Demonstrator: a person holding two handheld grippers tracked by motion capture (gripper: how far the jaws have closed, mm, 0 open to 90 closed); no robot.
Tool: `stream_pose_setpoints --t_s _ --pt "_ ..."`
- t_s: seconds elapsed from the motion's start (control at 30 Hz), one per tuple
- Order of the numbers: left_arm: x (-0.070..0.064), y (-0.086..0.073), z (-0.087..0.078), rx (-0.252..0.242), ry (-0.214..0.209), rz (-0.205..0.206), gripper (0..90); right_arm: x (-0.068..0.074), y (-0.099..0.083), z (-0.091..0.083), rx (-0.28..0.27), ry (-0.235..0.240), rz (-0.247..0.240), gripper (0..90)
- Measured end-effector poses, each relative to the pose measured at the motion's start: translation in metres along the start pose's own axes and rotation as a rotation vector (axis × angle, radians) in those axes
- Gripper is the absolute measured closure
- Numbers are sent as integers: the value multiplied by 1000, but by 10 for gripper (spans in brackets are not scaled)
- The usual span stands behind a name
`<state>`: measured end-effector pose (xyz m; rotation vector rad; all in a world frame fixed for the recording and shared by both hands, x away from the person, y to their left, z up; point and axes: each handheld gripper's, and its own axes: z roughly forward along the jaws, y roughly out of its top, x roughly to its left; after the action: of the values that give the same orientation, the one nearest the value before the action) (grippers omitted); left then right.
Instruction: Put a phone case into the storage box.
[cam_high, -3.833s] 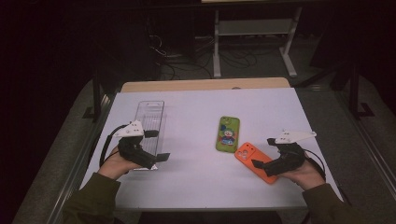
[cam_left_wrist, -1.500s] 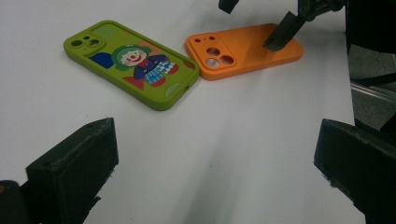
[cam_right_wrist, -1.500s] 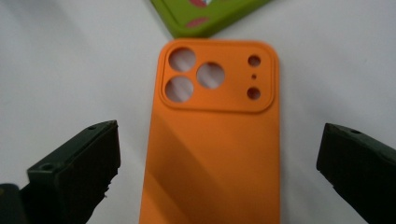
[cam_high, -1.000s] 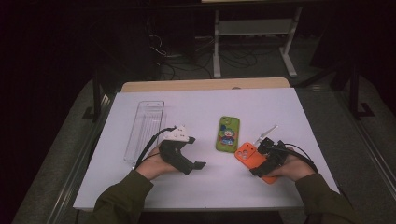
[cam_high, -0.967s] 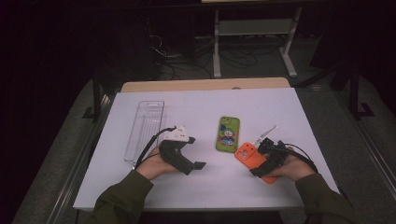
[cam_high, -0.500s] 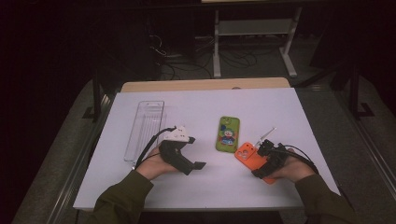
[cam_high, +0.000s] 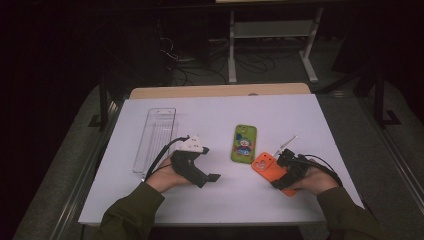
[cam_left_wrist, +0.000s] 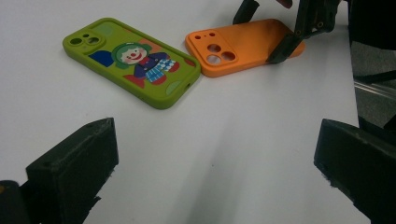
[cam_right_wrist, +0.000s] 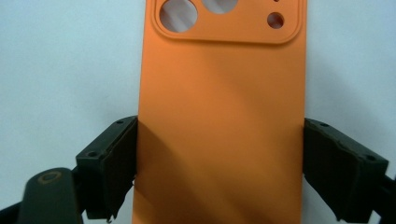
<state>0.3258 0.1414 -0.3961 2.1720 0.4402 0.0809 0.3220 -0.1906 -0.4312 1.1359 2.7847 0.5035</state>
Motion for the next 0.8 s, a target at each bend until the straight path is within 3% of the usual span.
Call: stream_pose_setpoints --t_s 0.23,0.53,0.63,0.7,0.73,0.8 --pt "0 0 0 -2 -1 -3 0 -4 -2 -6 -10 27 -10 152" --pt "4 7 -2 -1 -9 9 0 -10 1 -22 -45 44 -74 153" --pt "6 11 -4 -1 -7 31 0 -12 5 -28 -69 57 -107 153" --pt "8 14 -6 1 -16 35 0 -14 7 -30 -91 48 -179 153" --pt "9 15 -7 1 -19 45 0 -14 10 -34 -115 96 -229 153" --pt "11 17 -9 5 -19 53 0 -15 12 -35 -121 99 -252 153"
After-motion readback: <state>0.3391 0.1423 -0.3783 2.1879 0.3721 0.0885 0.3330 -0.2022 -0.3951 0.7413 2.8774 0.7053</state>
